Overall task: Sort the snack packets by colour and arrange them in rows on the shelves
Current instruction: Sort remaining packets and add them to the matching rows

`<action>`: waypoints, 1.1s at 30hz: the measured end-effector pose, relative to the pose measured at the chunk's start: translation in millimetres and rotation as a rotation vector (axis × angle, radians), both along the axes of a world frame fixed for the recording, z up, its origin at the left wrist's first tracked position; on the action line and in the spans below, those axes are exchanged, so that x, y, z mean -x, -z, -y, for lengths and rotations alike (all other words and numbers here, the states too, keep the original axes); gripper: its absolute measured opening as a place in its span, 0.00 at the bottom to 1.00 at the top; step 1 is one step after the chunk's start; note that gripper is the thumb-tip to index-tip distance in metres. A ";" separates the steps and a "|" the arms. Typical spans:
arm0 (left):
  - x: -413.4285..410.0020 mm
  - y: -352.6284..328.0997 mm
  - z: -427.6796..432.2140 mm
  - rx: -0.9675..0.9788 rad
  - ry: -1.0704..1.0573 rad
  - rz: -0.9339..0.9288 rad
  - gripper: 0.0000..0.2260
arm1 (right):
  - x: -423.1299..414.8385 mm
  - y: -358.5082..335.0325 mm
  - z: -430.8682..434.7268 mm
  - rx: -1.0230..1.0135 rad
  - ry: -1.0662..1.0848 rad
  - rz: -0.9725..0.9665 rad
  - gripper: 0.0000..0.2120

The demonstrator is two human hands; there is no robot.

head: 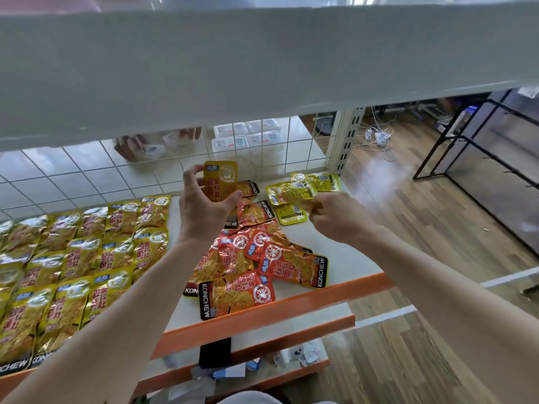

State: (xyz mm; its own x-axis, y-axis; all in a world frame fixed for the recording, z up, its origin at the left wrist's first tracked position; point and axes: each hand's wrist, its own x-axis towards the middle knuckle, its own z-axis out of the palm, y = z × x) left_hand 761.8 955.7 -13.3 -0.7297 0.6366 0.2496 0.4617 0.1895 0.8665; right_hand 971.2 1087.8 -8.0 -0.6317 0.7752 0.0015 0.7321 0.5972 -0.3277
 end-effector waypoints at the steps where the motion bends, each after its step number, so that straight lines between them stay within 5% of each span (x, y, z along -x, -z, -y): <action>1: -3.2 -4.4 2.7 -0.032 0.019 0.062 0.34 | -1.4 1.7 3.1 0.072 0.013 -0.107 0.10; 7: -18.1 3.1 28.6 -0.071 0.108 0.383 0.28 | 1.5 6.4 38.0 0.617 0.079 -0.600 0.05; 16: -20.6 16.9 97.0 -0.073 -0.001 0.643 0.25 | 37.2 12.8 97.2 1.067 0.181 -0.814 0.11; 21: -10.5 18.6 140.9 0.028 -0.089 0.517 0.12 | 59.8 14.6 129.7 1.106 0.075 -0.770 0.10; 26: 3.6 25.4 176.6 -0.045 -0.183 0.590 0.03 | 79.9 12.6 160.3 1.121 0.003 -0.761 0.11; 33: 44.9 28.7 226.3 -0.085 -0.218 0.643 0.08 | 121.9 17.4 204.5 1.002 -0.013 -0.700 0.10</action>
